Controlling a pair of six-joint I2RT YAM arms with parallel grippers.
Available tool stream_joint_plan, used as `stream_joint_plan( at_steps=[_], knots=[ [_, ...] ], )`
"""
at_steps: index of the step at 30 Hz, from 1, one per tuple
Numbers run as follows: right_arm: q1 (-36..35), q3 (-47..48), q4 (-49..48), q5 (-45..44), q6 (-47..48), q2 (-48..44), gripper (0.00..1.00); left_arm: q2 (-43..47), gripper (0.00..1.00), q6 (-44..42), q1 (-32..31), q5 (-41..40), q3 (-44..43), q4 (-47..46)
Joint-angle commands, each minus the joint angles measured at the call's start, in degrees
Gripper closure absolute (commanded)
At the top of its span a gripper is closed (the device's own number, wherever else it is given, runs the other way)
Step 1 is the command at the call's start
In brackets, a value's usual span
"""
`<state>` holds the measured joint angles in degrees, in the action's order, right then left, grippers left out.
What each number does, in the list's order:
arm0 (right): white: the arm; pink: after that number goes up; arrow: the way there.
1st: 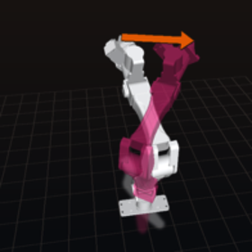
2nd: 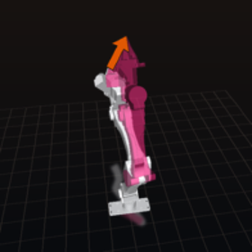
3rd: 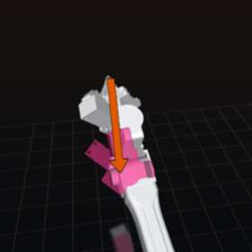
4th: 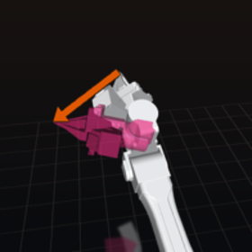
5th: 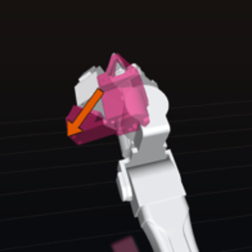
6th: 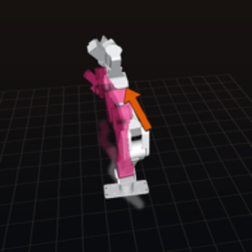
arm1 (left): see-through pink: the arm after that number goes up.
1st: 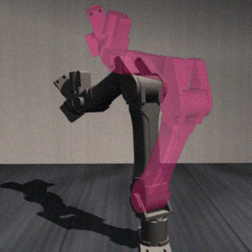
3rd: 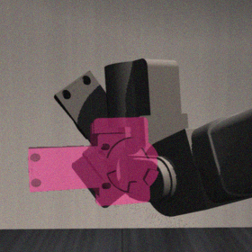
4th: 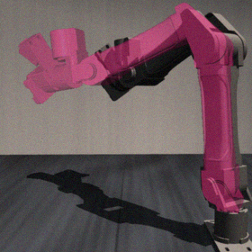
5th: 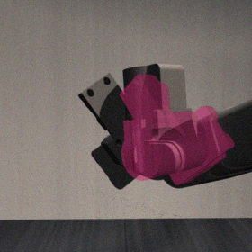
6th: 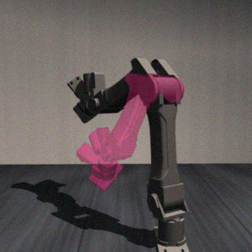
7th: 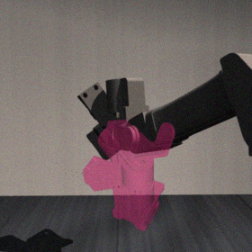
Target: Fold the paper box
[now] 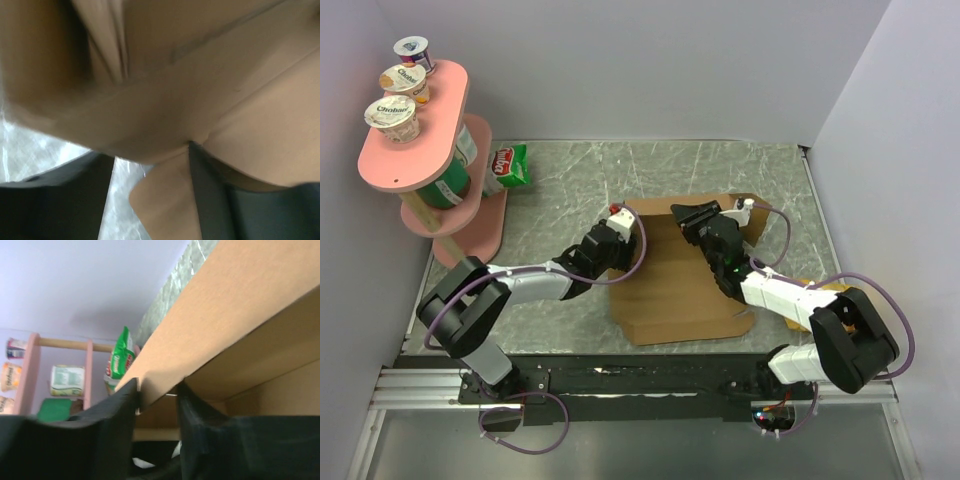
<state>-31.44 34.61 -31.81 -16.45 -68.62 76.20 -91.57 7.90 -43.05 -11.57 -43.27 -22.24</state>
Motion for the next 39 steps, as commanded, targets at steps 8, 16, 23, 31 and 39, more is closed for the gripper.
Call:
stream_joint_plan(
  at_steps=[8, 16, 23, 31, 39],
  knots=[
    [-0.55, -0.16, -1.67, -4.91, -1.96, -1.23, 0.69, -3.35, 0.22, 5.63, -0.28, -7.67, 2.31, -4.21],
    [-0.64, -0.6, -2.82, -3.33, -1.25, -1.5, 0.7, -6.25, 0.26, 5.9, -0.37, -4.69, 0.29, -10.19],
    [-0.9, -1.04, -3.61, -2.98, -1.25, -1.15, 0.7, -10.38, 0.37, 6.51, -0.72, -3.45, -2.96, -11.95],
    [-1.25, -0.6, -3.78, -2.71, -1.08, -1.06, 0.7, -12.75, 0.41, 10.29, -1.16, -12.32, -5.94, -10.55],
    [-1.25, -1.47, -3.96, -3.24, -0.64, -2.11, 0.69, -15.48, 0.7, 15.47, -1.16, -22.52, -7.45, -8.78]
  ],
)
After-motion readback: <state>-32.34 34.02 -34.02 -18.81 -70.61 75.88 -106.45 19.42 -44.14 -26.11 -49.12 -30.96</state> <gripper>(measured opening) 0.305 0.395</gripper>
